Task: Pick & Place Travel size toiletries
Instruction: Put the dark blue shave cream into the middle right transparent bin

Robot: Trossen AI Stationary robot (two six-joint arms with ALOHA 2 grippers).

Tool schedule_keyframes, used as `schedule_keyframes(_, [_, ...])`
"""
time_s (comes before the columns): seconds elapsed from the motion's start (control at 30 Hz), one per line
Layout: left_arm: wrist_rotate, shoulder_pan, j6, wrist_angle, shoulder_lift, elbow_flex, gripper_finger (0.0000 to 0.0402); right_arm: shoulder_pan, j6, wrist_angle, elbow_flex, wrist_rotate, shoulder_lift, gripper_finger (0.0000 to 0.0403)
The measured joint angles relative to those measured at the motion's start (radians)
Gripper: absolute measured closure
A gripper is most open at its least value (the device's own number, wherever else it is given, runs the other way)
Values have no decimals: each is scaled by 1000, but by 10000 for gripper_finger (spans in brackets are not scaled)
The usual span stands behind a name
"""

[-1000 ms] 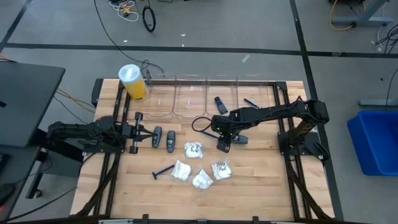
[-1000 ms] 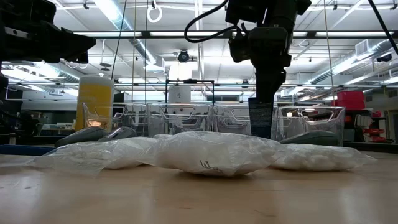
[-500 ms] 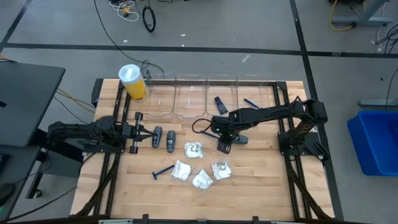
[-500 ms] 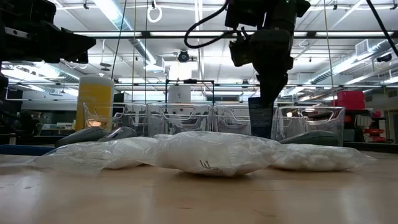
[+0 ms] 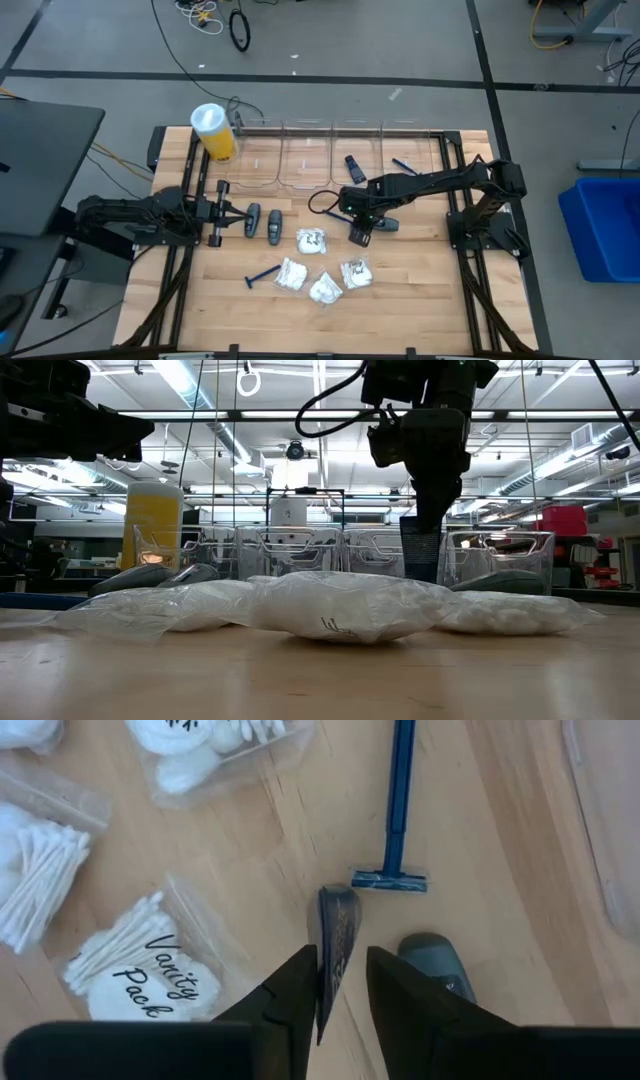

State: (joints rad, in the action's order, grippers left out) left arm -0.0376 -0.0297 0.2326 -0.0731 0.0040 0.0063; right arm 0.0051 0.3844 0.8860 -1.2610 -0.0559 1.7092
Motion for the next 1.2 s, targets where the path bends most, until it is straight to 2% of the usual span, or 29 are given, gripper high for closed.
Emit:
schedule_keyframes(0.8, [0, 0, 0, 0, 0, 0, 377, 0, 0, -1, 0, 0, 0, 365])
schedule_keyframes(1.2, [0, 0, 0, 0, 0, 0, 378, 0, -2, -5, 0, 0, 0, 371])
